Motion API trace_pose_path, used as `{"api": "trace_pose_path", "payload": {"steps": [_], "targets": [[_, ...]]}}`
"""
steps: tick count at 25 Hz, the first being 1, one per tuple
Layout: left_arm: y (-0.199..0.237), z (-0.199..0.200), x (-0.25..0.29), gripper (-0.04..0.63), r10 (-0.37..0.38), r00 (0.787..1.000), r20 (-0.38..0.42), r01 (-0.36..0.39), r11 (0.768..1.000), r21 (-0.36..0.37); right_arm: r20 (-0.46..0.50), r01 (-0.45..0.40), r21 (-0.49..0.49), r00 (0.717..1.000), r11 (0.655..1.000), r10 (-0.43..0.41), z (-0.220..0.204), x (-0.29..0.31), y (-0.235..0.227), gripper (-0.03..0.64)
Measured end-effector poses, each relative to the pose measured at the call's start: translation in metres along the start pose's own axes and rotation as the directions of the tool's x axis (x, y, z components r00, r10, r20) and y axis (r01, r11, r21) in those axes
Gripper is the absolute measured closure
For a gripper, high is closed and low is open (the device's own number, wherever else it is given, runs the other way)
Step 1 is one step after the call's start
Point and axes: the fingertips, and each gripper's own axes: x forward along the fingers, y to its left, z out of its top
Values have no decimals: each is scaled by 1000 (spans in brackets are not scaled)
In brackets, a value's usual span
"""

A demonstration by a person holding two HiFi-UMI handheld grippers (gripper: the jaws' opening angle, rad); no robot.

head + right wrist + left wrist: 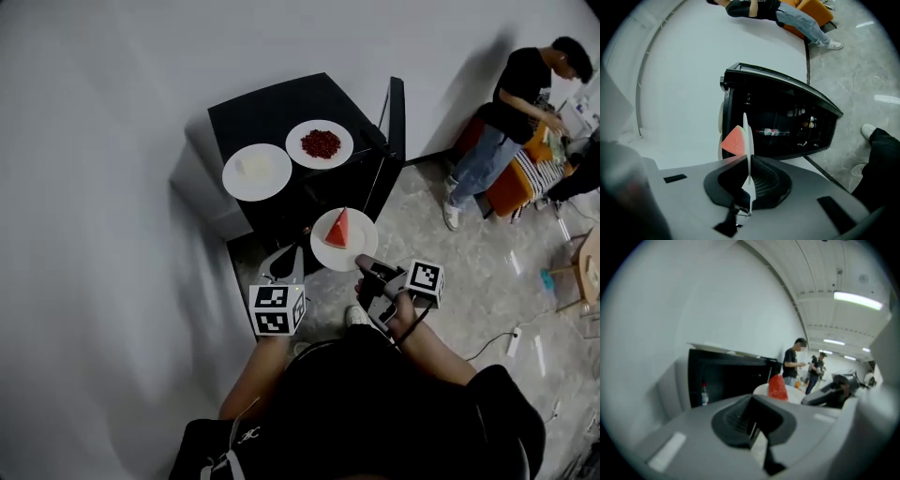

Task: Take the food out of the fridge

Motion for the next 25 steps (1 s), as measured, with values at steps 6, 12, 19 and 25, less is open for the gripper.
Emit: {"api": "trace_pose_path", "payload": {"steps": [6,12,19,25], "targets": [[-8,39,14,597,-3,999,42,1,999,33,10,-27,11,1000,1000,27,23,-1,38,606],[-13,60,19,595,21,998,66,-23,999,24,9,-68,-12,998,998,68,43,1,57,605],[-8,63,28,595,65,995,69,-65,998,1,-38,-68,-20,997,998,67,52,11,55,604],[-8,66,28,595,92,993,69,-92,996,-4,-59,-91,-23,994,996,90,55,10,61,604]]}}
